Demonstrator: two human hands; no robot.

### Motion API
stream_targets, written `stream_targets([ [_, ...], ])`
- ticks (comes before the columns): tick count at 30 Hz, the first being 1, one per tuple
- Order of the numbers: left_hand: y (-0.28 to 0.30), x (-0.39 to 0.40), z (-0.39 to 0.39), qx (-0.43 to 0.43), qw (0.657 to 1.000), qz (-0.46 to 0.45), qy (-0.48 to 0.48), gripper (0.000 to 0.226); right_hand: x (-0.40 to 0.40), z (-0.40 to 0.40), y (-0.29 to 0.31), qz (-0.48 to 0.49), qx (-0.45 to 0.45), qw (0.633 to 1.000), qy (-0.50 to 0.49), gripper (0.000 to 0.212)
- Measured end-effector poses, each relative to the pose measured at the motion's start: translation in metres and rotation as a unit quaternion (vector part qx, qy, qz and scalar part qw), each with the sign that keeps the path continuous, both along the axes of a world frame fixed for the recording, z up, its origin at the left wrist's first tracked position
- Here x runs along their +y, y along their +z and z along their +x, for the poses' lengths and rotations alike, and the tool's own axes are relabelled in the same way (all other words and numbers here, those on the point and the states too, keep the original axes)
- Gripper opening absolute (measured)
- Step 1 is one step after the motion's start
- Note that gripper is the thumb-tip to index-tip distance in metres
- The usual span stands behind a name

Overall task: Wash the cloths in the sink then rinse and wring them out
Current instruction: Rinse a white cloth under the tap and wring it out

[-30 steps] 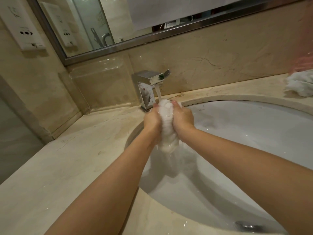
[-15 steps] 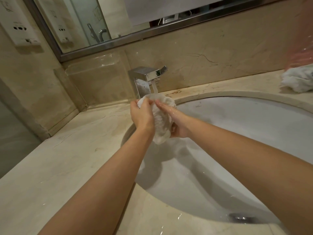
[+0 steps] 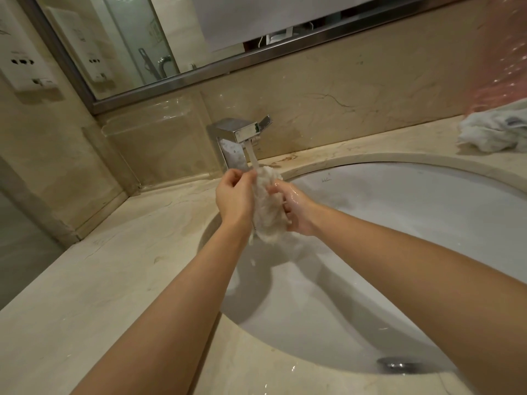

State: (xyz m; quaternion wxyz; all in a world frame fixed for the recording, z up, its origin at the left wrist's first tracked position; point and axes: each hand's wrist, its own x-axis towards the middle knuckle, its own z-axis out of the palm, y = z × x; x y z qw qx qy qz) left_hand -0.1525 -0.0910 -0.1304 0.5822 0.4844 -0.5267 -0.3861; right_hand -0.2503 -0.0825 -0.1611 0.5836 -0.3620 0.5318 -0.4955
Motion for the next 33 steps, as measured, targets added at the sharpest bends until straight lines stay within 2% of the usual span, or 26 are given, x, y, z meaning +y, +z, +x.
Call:
stream_targets([
  [4, -0.001, -0.001, 0.002, -0.016, 0.998, -0.053, 0.006, 0.014, -0.001, -0.002, -0.005, -0.022, 0.037, 0.999, -0.002, 0.025],
  [9, -0.002, -0.009, 0.005, 0.037, 0.995, -0.089, 0.039, 0.015, -0.001, -0.005, -0.009, -0.041, 0.048, 0.998, 0.009, 0.007],
  [15, -0.001, -0.014, 0.007, 0.110, 0.989, -0.088, 0.044, 0.017, 0.001, -0.002, -0.003, 0.015, -0.047, 0.998, 0.045, 0.024],
  [17, -0.001, -0.014, 0.007, 0.111, 0.990, -0.078, 0.047, 0.017, 0.002, 0.000, -0.004, 0.024, -0.037, 0.995, 0.088, 0.042],
  [18, 0.000, -0.013, 0.007, 0.107, 0.990, -0.074, 0.051, 0.017, 0.003, 0.002, -0.005, 0.023, -0.023, 0.994, 0.103, 0.043],
  [21, 0.001, -0.010, 0.008, 0.087, 0.992, -0.069, 0.054, 0.018, 0.003, 0.007, -0.008, 0.000, -0.001, 0.994, 0.106, 0.031],
  [25, -0.002, -0.006, 0.006, -0.044, 0.997, -0.054, 0.015, 0.004, -0.008, 0.008, -0.016, -0.002, 0.061, 0.998, -0.020, 0.046],
  [27, -0.008, -0.006, 0.004, -0.095, 0.994, -0.007, -0.046, 0.025, -0.007, 0.005, -0.019, -0.001, 0.069, 0.993, -0.095, 0.041],
  [30, -0.016, -0.010, 0.005, -0.155, 0.977, 0.071, -0.127, 0.086, -0.010, -0.006, -0.023, -0.005, 0.040, 0.983, -0.180, 0.022],
  [31, -0.019, -0.012, 0.005, -0.172, 0.970, 0.093, -0.141, 0.097, -0.011, -0.010, -0.022, -0.007, 0.031, 0.980, -0.194, 0.019],
  [33, -0.020, -0.014, 0.005, -0.189, 0.963, 0.122, -0.152, 0.097, -0.013, -0.015, -0.021, -0.016, 0.016, 0.979, -0.201, 0.021],
])
